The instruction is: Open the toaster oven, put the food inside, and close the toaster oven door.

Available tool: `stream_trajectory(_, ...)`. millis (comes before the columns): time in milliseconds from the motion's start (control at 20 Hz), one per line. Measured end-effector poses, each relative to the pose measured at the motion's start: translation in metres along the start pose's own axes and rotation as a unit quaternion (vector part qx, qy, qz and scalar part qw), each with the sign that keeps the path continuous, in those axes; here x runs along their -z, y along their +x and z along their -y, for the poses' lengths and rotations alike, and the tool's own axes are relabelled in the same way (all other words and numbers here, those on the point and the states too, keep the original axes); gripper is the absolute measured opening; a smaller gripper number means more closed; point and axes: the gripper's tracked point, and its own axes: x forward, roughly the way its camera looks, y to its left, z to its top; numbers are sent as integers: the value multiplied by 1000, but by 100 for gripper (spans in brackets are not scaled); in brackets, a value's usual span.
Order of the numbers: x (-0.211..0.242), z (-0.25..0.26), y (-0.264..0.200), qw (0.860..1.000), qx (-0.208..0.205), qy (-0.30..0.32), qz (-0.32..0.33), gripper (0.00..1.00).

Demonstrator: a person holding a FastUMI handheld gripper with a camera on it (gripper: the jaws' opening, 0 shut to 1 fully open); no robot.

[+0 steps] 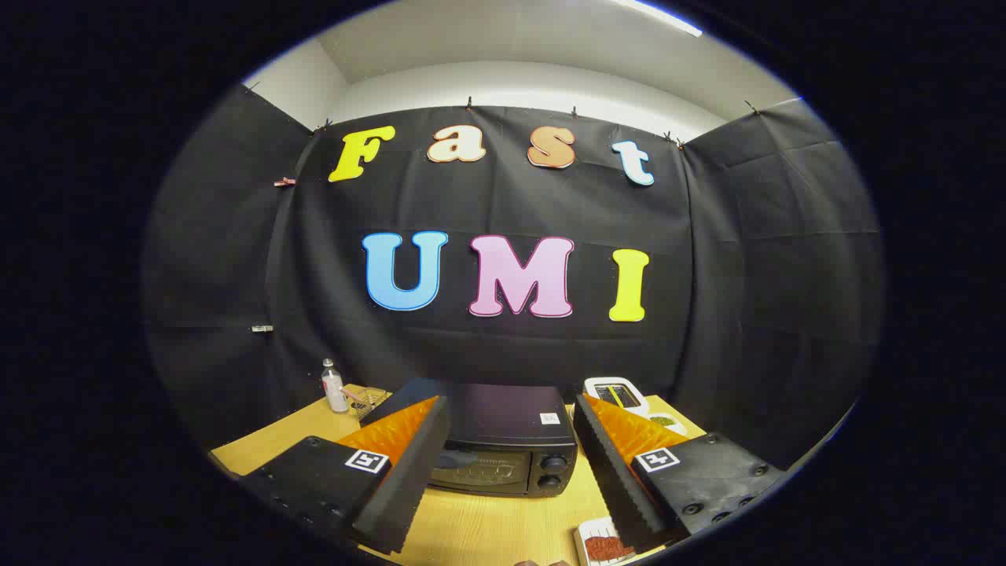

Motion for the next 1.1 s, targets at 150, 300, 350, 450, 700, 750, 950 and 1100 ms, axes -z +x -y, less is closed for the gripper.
stream_trajectory(150, 2, 0, 1, 1000, 7, 13, -6, 97)
stream_trajectory(300, 1, 2, 3, 1000, 16, 21, -5, 98)
stream_trajectory(350, 2, 3, 3, 1000, 18, 21, -5, 97)
stream_trajectory(450, 4, 2, 3, 999, 19, 24, -6, 97)
stream_trajectory(700, 5, -1, -1, 999, 17, 27, -11, 98)
stream_trajectory(750, 7, -4, -2, 999, 15, 27, -12, 97)
stream_trajectory(950, 11, -11, -2, 1000, 7, 24, -16, 97)
stream_trajectory(1100, 17, -19, 2, 999, 5, 26, -25, 98)
